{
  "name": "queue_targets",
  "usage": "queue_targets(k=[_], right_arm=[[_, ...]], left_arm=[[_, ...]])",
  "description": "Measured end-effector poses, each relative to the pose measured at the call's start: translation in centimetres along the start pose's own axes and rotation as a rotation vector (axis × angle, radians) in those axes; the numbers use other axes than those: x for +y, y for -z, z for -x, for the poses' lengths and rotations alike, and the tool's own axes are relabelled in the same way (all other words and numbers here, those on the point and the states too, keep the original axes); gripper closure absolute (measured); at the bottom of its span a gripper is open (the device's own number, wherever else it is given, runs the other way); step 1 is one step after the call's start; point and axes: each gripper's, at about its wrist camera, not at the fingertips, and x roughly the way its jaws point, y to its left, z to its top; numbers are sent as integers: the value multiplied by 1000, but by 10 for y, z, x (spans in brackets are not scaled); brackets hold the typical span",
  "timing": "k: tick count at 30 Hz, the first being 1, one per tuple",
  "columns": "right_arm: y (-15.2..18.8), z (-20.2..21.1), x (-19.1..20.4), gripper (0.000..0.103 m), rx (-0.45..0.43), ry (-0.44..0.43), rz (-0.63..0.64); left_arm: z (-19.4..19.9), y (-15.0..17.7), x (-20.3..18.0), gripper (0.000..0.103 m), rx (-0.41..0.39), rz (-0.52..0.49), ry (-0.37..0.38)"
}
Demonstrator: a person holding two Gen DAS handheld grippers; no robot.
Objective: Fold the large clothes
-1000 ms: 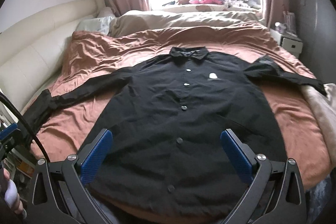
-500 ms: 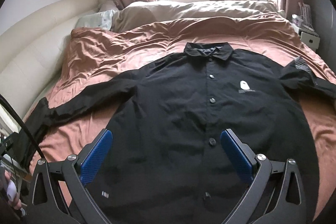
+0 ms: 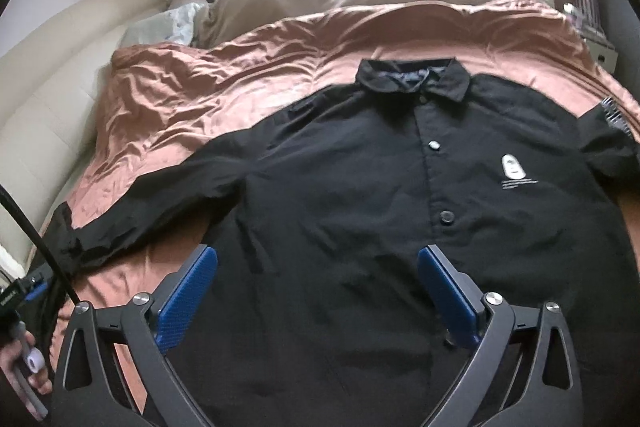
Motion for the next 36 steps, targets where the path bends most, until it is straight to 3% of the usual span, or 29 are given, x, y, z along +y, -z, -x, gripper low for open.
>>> queue_targets(k=[3,8,10,16,18,19,20,29,32,36], right_arm=[[-9,-22,4,4,21,8,-10],[-23,-57,12,19,54,13,-1],[-27,-70,17,20,62,17,6],[-35,-99,24,34,80,-1,2],[-37,-108,28,37,86,-10,5],[-38,-112,30,38,86,-16,8],[-38,-115,32,39,86,-22,10],[-59,-168,33,45,147,-183,-53],[-65,-192,35,60,202,-232,-68],[-67,-212,31,63,272,-257,-58]], left_arm=[[-23,-5,14,7,33,48,0],[-61,-11,40,7,100,143,-39],[-70,-13,48,11,106,167,-59],[-82,-21,75,44,94,276,-108],[-79,-24,77,78,88,281,-122],[-75,-27,77,90,79,285,-120],[-72,-28,76,93,72,286,-112],[-13,-63,45,99,-81,185,-59],[8,-80,29,100,-132,145,-35],[37,-101,-6,101,-206,80,24]])
